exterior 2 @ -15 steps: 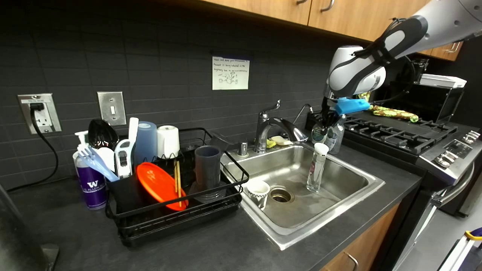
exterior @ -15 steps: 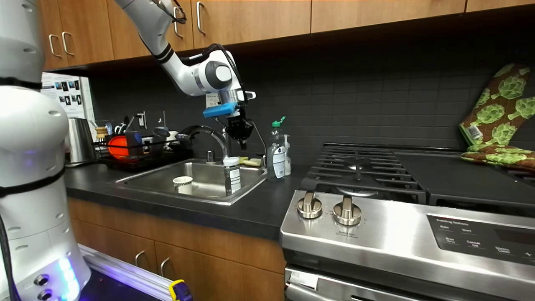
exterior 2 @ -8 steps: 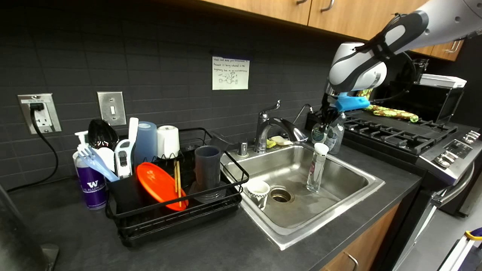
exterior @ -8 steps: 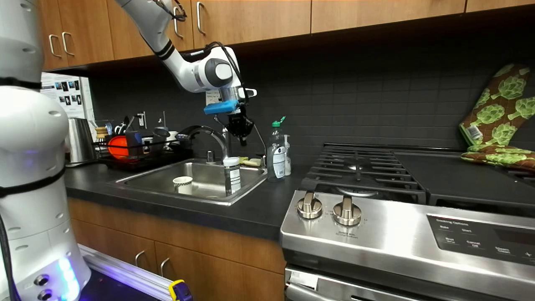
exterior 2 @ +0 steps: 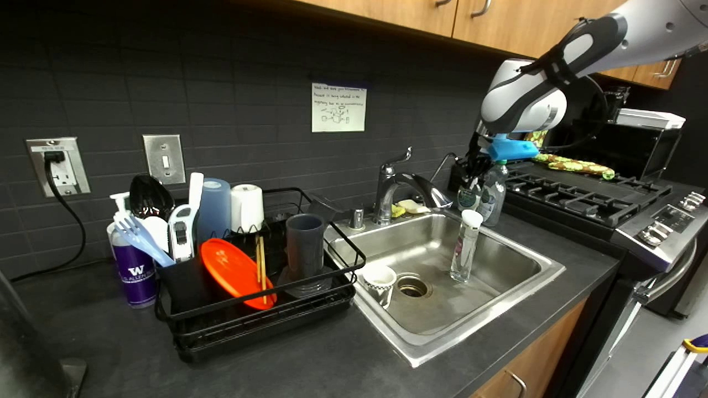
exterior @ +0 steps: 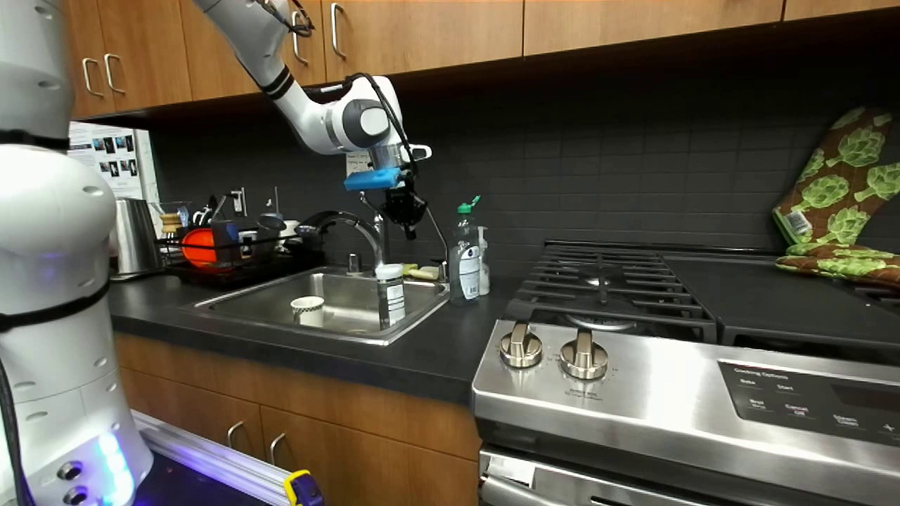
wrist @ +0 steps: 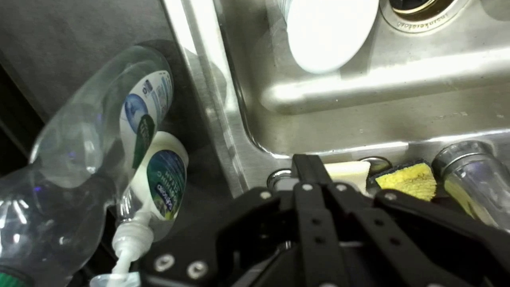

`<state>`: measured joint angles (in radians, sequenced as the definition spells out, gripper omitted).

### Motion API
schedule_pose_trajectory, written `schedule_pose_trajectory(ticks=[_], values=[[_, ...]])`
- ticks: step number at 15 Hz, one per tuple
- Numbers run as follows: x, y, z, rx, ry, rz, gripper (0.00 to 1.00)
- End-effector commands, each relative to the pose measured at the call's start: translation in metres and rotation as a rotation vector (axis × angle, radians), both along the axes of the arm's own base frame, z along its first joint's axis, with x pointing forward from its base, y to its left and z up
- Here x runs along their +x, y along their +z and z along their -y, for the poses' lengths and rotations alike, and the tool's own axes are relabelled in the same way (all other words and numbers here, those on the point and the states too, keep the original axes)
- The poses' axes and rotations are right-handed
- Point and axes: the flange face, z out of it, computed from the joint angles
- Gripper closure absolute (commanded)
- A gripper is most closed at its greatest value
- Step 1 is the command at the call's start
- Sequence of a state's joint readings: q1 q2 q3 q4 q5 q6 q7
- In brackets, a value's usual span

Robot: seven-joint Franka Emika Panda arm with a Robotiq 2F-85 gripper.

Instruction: Turn the small faucet to the left, then tap the soap bottle

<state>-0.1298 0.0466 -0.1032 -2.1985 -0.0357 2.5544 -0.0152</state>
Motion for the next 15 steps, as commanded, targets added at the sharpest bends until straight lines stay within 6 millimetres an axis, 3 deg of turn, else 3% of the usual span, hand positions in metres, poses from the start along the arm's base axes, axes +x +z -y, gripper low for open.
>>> schedule_pose_trajectory(ticks=[1, 15], values=[[0.0008, 0.0069, 0.0004, -0.014, 0.014, 0.051, 1.00], [0.0036, 0.0119, 0.0059, -0.141, 0.047, 0.119, 1.00]])
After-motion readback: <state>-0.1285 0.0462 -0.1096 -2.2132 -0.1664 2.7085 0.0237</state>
